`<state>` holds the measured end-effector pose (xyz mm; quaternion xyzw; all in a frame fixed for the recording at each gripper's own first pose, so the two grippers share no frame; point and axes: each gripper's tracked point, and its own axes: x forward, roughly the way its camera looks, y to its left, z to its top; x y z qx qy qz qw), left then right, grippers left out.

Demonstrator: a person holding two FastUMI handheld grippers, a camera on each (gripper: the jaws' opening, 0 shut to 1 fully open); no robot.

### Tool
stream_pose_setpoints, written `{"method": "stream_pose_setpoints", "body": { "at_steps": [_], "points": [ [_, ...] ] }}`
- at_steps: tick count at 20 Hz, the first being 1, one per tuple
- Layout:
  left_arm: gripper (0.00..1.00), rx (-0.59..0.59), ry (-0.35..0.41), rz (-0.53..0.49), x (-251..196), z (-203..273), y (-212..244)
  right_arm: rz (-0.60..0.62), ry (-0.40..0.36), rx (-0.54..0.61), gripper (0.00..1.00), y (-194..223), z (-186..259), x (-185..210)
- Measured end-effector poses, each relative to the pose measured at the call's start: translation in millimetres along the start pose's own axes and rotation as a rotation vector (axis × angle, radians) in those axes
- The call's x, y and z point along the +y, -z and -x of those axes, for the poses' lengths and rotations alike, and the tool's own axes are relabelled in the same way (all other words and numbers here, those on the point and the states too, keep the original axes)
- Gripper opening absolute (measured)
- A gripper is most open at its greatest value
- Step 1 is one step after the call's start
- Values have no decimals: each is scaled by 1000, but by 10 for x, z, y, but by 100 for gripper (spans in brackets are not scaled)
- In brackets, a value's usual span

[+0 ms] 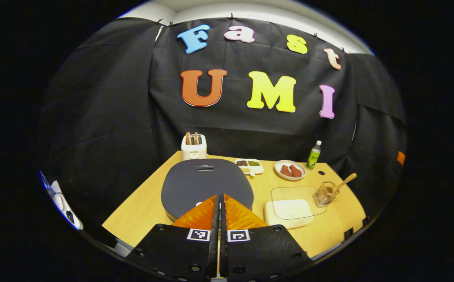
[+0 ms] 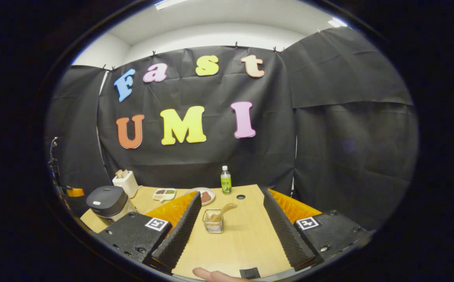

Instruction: Close the left gripper, press the button to open the rice cooker; take a wooden spoon from the chopstick holder with the right hand, scoop a spoonful of rice and pour it into the rice cooker, then put the wooden spoon back into the chopstick holder.

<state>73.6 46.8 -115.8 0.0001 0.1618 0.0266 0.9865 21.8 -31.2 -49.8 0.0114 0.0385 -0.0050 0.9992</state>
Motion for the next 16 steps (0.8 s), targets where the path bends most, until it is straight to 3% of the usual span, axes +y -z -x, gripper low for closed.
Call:
{"method": "stream_pose_setpoints", "body": {
  "at_steps": [4,11,12,15,16],
  "points": [
    [0,107,-40,-35,59,-310,283,11,9,19,100,150,-93,-56],
    [0,158,-63,-20,28,-586,397,19,-13,73,100,436,-209,-6],
    [0,171,-69,-20,33,-584,432,26,-16,77,94,456,-211,2],
    [0,176,-80,-21,33,-610,462,42,-21,77,95,490,-186,3],
    [0,181,-78,-33,30,-619,484,46,-25,81,100,505,-177,6]
  ]
}}
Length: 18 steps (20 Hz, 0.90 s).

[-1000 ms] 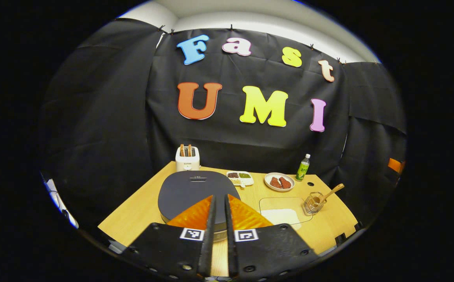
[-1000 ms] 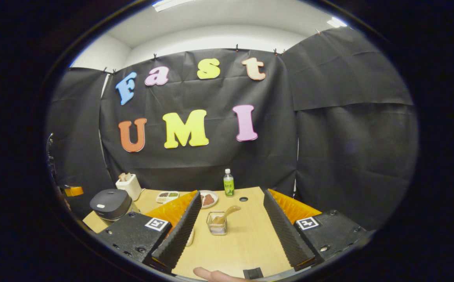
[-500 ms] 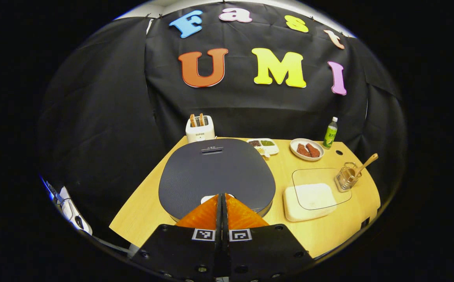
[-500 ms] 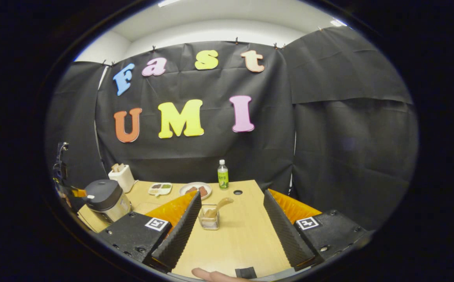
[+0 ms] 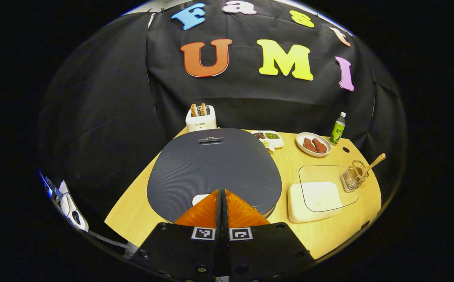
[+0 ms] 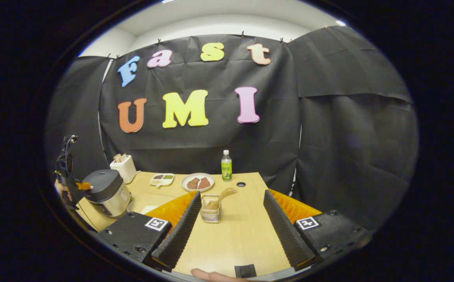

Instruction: Close the left gripper, press the button to open the rice cooker; take a wooden spoon from the chopstick holder with the right hand, scoop a spoonful of rice and pour it into the rice cooker, then put the wooden spoon back into the chopstick holder.

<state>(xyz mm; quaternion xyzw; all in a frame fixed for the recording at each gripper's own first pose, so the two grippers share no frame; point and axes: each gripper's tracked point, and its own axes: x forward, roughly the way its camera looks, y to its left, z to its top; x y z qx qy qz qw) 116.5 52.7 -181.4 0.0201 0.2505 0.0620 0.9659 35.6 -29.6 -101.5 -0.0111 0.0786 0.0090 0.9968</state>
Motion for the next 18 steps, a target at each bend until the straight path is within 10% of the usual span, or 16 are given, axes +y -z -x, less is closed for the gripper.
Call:
{"method": "stream_pose_setpoints", "body": {
  "at_steps": [13,16,18],
  "points": [
    [0,-4,21,76,40,116,-45,75,-40,6,94,169,89,254],
    [0,-170,19,121,79,378,-452,84,-24,-2,94,170,103,251],
    [60,-290,-17,116,152,608,-697,86,-20,-1,100,208,88,259]
  ]
}}
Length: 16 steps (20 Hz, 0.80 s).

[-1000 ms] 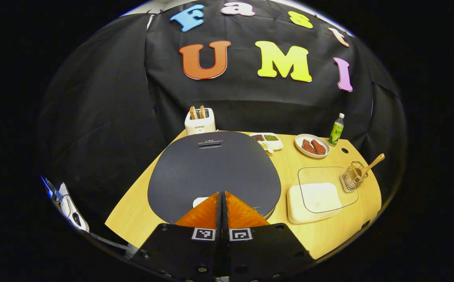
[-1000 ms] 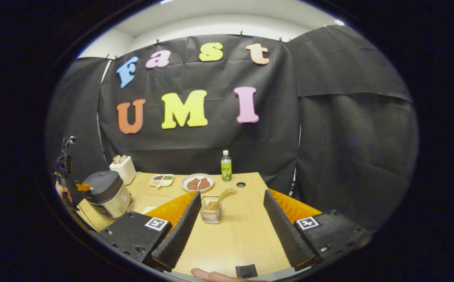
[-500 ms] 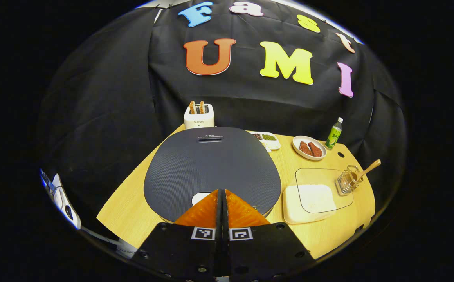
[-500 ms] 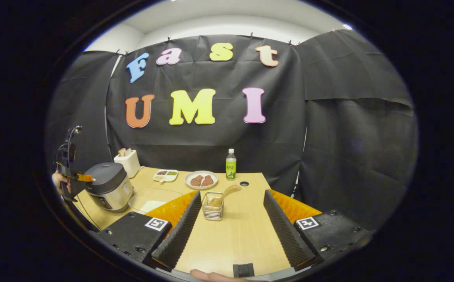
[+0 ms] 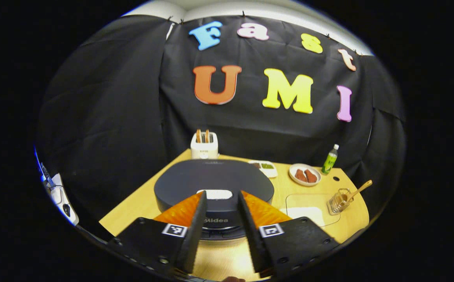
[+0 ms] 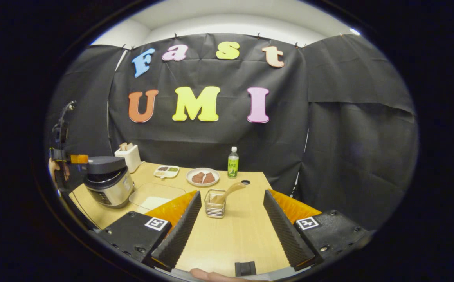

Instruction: Close the left gripper, press the button to open the rice cooker; take a wooden spoon from the chopstick holder with the right hand, scoop a spoonful of rice and pour it into the rice cooker, then put the wooden spoon back into the chopstick holder.

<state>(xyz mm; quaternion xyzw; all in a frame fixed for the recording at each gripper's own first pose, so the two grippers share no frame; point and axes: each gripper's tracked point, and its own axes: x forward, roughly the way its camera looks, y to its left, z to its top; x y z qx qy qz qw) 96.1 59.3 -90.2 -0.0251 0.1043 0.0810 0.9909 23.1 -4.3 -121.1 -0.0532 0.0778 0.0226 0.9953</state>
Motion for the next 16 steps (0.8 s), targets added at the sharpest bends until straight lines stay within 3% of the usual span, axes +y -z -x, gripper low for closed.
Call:
{"method": "stream_pose_setpoints", "body": {
  "at_steps": [2,3,4,5,6,7,8,9,14,16],
  "points": [
    [72,-21,1,0,-12,263,-75,0,6,0,100,48,-47,-9],
    [92,-49,13,-3,-43,378,-141,-2,9,1,95,84,-78,-7],
    [100,-94,25,-9,-69,499,-221,-7,15,6,100,127,-121,-11],
    [94,-138,41,-24,-75,600,-306,-13,19,8,100,173,-167,-12],
    [94,-164,40,-27,-73,724,-346,-20,18,10,95,212,-214,0],
    [94,-190,32,-26,-56,829,-352,-25,13,11,100,256,-278,22],
    [100,-215,37,-24,-59,923,-382,-31,5,11,100,294,-331,51],
    [94,-239,49,-18,-85,1019,-412,-36,-5,5,95,319,-386,82],
    [94,-277,91,-19,-65,1396,-274,-62,-5,-69,95,413,-720,125],
    [94,-314,95,-10,-65,1536,-267,-78,14,-73,100,534,-891,106]
  ]
}}
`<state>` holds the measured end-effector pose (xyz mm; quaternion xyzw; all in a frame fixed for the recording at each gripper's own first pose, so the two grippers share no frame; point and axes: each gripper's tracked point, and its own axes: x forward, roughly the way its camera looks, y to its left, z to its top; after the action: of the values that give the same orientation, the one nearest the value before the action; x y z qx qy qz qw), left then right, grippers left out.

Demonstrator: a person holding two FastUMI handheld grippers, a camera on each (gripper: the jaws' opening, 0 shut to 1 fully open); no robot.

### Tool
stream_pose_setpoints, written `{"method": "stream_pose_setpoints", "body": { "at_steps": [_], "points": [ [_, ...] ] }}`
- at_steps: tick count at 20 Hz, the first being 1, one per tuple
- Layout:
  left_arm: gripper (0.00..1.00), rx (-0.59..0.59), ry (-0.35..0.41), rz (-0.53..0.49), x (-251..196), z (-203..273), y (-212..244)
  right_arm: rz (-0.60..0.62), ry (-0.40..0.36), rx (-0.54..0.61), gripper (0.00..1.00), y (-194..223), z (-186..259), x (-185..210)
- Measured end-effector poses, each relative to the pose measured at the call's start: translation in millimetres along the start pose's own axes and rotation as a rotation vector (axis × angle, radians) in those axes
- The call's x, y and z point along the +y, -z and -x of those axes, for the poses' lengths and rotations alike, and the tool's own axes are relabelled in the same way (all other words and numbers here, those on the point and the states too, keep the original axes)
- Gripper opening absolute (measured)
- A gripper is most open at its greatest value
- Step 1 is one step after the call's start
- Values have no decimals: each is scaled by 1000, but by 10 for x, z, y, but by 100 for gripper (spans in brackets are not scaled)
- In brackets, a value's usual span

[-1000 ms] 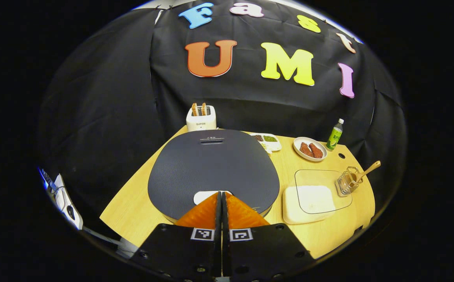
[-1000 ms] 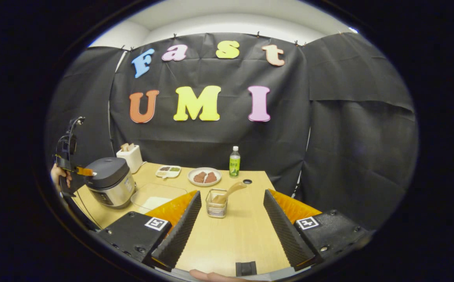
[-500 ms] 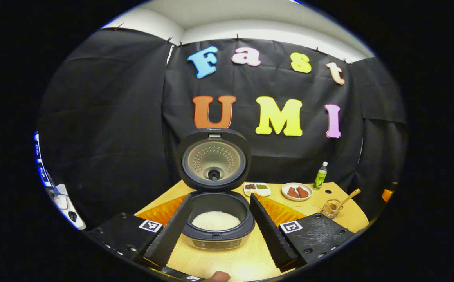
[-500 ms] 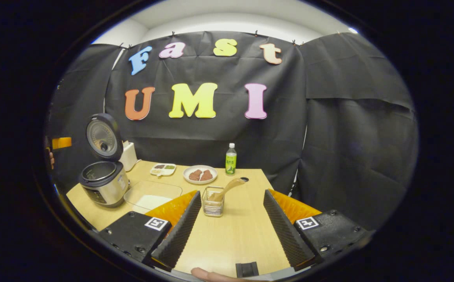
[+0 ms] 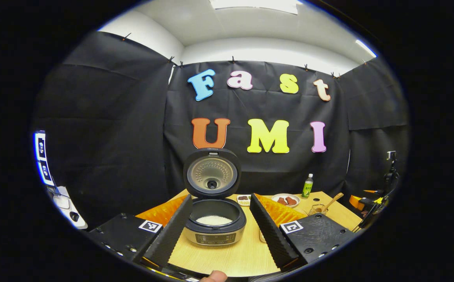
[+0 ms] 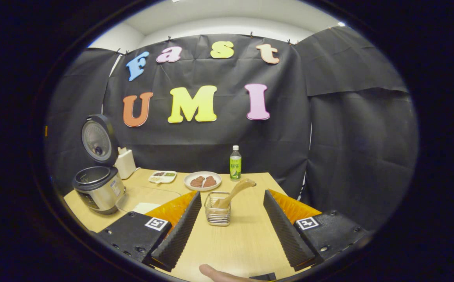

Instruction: Close the left gripper, press the button to open the rice cooker; take a wooden spoon from the chopstick holder with the right hand, scoop a spoonful of rice and pour it into the rice cooker, then put the wooden spoon back into the chopstick holder.

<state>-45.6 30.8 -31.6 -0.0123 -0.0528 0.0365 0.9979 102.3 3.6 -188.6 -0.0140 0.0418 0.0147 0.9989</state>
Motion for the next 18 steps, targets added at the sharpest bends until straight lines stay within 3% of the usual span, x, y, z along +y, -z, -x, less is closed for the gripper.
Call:
{"method": "stream_pose_setpoints", "body": {
  "at_steps": [2,5,6,8,9,10,11,16,17,18],
  "points": [
    [94,-17,31,23,-88,158,25,1,31,-30,94,40,-159,-35],
    [94,-15,50,50,-112,288,99,1,45,-11,95,228,-408,-37],
    [94,-18,49,45,-118,322,126,-7,45,-5,100,269,-495,-42],
    [94,-16,45,20,-123,383,184,-24,34,-28,95,260,-707,-32],
    [94,-17,51,-5,-170,418,209,-21,44,-38,100,269,-836,-63],
    [94,-26,50,-17,-193,464,244,-14,68,-36,92,303,-965,-123],
    [94,-25,47,-22,-220,505,287,-14,88,-20,99,358,-1084,-151],
    [94,44,66,21,-315,613,645,-54,70,49,98,511,-1544,-77],
    [94,68,66,22,-317,593,718,-83,83,67,88,551,-1643,-128],
    [94,99,63,11,-296,579,797,-128,61,97,89,591,-1712,-89]
  ]
}}
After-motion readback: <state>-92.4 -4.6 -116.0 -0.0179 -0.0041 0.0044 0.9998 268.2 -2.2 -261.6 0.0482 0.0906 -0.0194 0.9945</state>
